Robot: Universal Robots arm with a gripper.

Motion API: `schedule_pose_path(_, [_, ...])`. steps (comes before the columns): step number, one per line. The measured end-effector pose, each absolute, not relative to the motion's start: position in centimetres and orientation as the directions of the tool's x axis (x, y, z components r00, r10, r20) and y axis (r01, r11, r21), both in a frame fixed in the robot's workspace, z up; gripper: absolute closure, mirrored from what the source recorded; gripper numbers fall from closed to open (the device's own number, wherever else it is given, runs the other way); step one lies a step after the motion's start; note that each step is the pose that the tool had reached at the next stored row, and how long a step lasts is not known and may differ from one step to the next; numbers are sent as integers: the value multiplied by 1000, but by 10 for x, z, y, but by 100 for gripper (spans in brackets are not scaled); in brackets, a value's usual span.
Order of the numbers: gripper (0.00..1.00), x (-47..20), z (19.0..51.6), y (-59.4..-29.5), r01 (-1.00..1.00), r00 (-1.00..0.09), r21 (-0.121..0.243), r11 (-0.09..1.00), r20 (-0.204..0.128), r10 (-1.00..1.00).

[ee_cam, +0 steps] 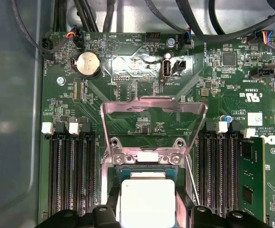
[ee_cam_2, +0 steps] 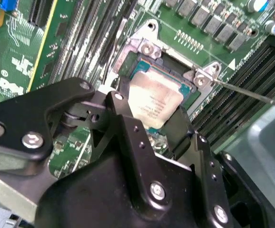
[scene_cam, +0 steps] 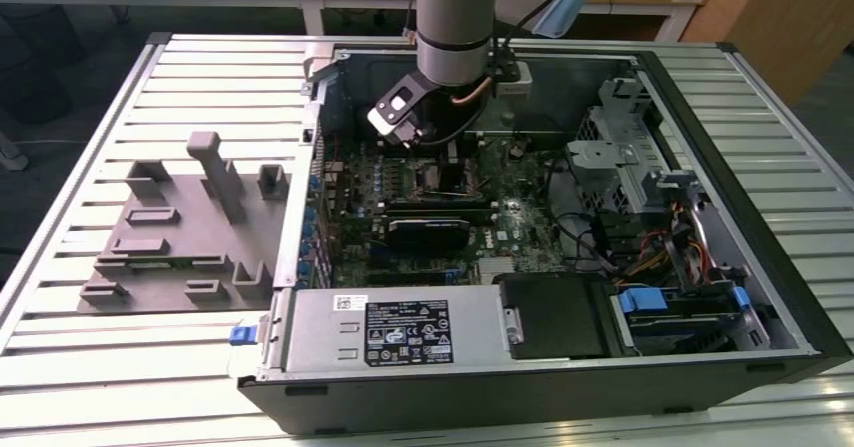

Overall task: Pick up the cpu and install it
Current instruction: 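Place the cpu into insertion slot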

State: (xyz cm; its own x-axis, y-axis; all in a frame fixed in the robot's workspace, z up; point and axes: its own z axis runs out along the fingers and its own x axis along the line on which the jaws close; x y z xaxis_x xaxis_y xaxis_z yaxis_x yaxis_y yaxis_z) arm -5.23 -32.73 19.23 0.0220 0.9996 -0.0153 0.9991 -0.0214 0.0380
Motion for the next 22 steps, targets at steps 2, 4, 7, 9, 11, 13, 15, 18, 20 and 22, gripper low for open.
schedule_pose_path(2, [46, -52, 192, -327, 999, 22, 38, -21, -15, 1000])
schedule_pose_path(4, [46, -52, 192, -327, 999, 22, 38, -21, -15, 1000])
schedule_pose_path(7, [46, -52, 192, -327, 999, 22, 38, -21, -15, 1000])
schedule_pose_path(9, [45, -52, 192, -327, 999, 22, 38, -21, -15, 1000])
schedule_pose_path(11, [38, -52, 192, -327, 999, 22, 38, -21, -15, 1000])
schedule_pose_path(13, [38, -52, 192, -327, 999, 22, 38, -21, -15, 1000])
schedule_pose_path(15, [38, -52, 194, -327, 999, 22, 38, -21, -16, 1000])
schedule_pose_path(18, [38, -52, 199, -327, 999, 22, 38, -21, -15, 1000])
schedule_pose_path(20, [38, -52, 203, -327, 999, 22, 38, -21, -15, 1000])
schedule_pose_path(22, [38, -52, 209, -327, 999, 22, 38, -21, -15, 1000])
